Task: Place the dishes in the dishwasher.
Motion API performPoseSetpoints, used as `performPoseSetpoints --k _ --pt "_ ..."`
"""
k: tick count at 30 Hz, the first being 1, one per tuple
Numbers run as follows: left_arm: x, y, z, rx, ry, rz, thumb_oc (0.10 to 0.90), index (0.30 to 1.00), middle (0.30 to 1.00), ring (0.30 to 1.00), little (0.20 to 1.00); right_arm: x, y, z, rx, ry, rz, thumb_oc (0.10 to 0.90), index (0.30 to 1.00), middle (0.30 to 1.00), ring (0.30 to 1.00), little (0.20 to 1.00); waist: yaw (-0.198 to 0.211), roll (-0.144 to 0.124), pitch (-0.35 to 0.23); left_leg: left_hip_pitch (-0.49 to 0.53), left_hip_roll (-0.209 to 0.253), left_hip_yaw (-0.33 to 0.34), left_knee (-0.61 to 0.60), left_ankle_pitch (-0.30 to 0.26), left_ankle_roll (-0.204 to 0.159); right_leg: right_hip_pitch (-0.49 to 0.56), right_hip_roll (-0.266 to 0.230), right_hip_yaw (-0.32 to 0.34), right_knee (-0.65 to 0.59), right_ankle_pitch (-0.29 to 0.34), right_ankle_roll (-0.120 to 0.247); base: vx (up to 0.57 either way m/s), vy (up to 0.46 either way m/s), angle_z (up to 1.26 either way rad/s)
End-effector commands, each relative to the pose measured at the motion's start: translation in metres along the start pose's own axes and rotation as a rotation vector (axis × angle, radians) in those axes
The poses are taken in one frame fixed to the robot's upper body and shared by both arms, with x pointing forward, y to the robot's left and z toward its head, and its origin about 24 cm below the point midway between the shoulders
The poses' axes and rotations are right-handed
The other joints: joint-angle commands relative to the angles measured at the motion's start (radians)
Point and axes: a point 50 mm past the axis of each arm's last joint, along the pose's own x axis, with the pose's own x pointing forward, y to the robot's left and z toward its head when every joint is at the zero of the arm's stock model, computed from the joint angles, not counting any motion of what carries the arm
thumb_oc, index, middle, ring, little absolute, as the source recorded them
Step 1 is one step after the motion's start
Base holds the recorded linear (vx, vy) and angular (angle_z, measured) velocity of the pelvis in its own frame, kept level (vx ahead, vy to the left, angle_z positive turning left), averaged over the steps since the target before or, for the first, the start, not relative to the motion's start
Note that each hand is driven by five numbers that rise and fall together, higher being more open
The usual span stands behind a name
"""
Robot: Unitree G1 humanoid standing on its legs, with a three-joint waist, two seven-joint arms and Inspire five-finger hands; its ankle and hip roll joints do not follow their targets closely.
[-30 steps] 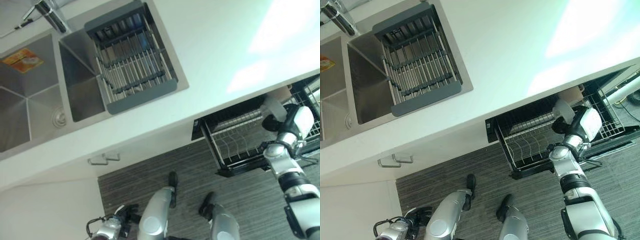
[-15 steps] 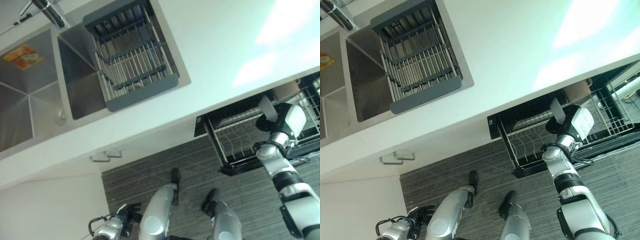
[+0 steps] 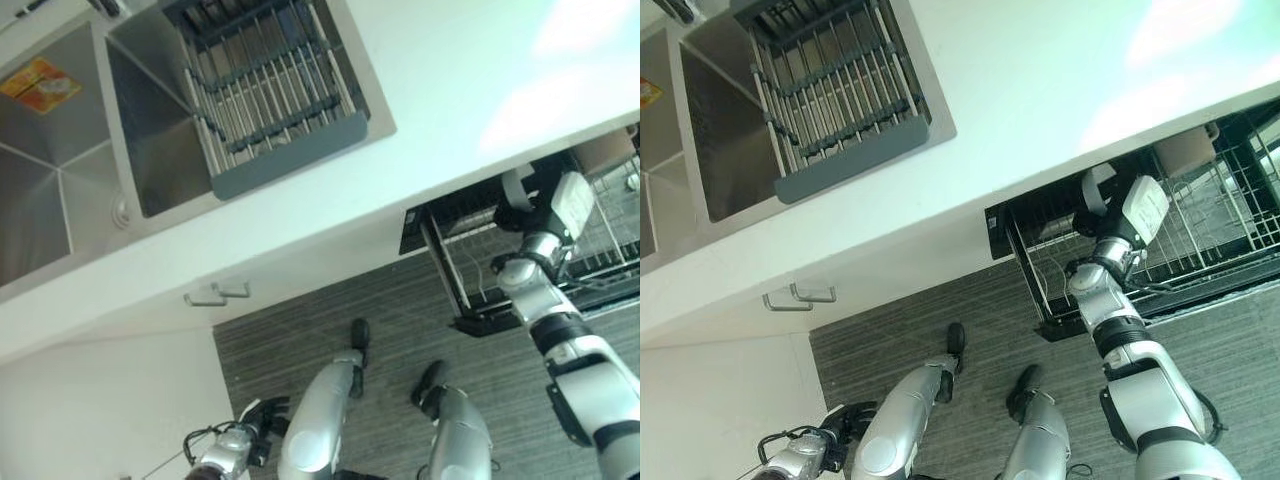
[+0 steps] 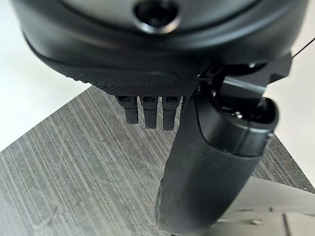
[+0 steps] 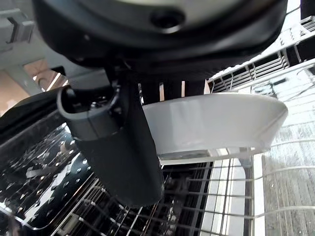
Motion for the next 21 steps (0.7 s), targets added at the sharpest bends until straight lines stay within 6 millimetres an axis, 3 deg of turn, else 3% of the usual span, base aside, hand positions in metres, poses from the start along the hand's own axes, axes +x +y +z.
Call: performPoseSetpoints --k 1,4,8,10,15,18,21 --pt "-0.003 -0.008 -0.017 0.001 0.062 -0.038 0.8 0.9 0.9 0.9 0.9 0.008 0.006 -0.001 0.101 0.092 0.339 0.8 0.9 0.9 0.9 0.9 0.023 0.041 -0.007 -0.022 0.018 -0.067 0.063 -0.137 -0.049 -0.027 0.043 0.044 -0.057 0.018 0.011 -0.01 -0.026 0.04" --pt "-0.004 0.002 -0.013 0.002 0.066 -0.02 0.8 0.9 0.9 0.9 0.9 -0.006 0.026 -0.017 0.091 0.211 0.63 0.8 0.9 0.9 0.9 0.9 0.031 0.028 -0.007 -0.036 0.027 -0.072 0.063 -0.131 -0.053 -0.037 0.041 0.039 -0.045 0.014 0.009 0.01 -0.044 0.08" --pt "-0.005 0.009 -0.008 -0.014 0.065 -0.006 0.8 0.9 0.9 0.9 0.9 -0.025 0.039 -0.049 -0.087 0.38 0.891 0.8 0.9 0.9 0.9 0.9 0.045 0.016 -0.007 -0.047 0.037 -0.079 0.063 -0.126 -0.055 -0.037 0.042 0.024 -0.044 0.017 0.011 0.01 -0.039 0.02" --pt "-0.005 0.009 -0.003 -0.002 0.055 -0.009 0.8 0.9 0.9 0.9 0.9 -0.036 0.043 -0.068 -0.118 0.487 0.919 0.8 0.9 0.9 0.9 0.9 0.057 0.017 -0.007 -0.05 0.036 -0.082 0.063 -0.123 -0.05 -0.037 0.036 0.015 -0.041 0.02 0.012 0.0 -0.037 -0.02" --pt "-0.004 0.006 -0.002 0.003 0.053 -0.01 0.8 0.9 0.9 0.9 0.9 -0.045 0.05 -0.077 -0.118 0.51 0.892 0.8 0.9 0.9 0.9 0.9 0.064 0.022 -0.007 -0.052 0.03 -0.088 0.063 -0.122 -0.043 -0.037 0.03 0.009 -0.037 0.022 0.013 -0.01 -0.013 0.12" --pt "-0.004 0.005 -0.006 0.008 0.063 -0.004 0.8 0.9 0.9 0.9 0.9 -0.043 0.057 -0.064 0.026 0.449 0.754 0.8 0.9 0.9 0.9 0.9 0.068 0.018 -0.007 -0.04 0.029 -0.094 0.063 -0.128 -0.04 -0.018 0.035 0.007 -0.048 0.025 0.017 -0.02 -0.028 0.09" --pt "-0.004 0.002 -0.011 -0.016 0.078 0.001 0.8 0.9 0.9 0.9 0.9 -0.041 0.061 -0.047 0.288 0.432 0.653 0.8 0.9 0.9 0.9 0.9 0.056 0.016 -0.007 -0.011 0.033 -0.093 0.063 -0.137 -0.045 0.014 0.046 0.015 -0.061 0.021 0.014 0.0 0.016 0.0"
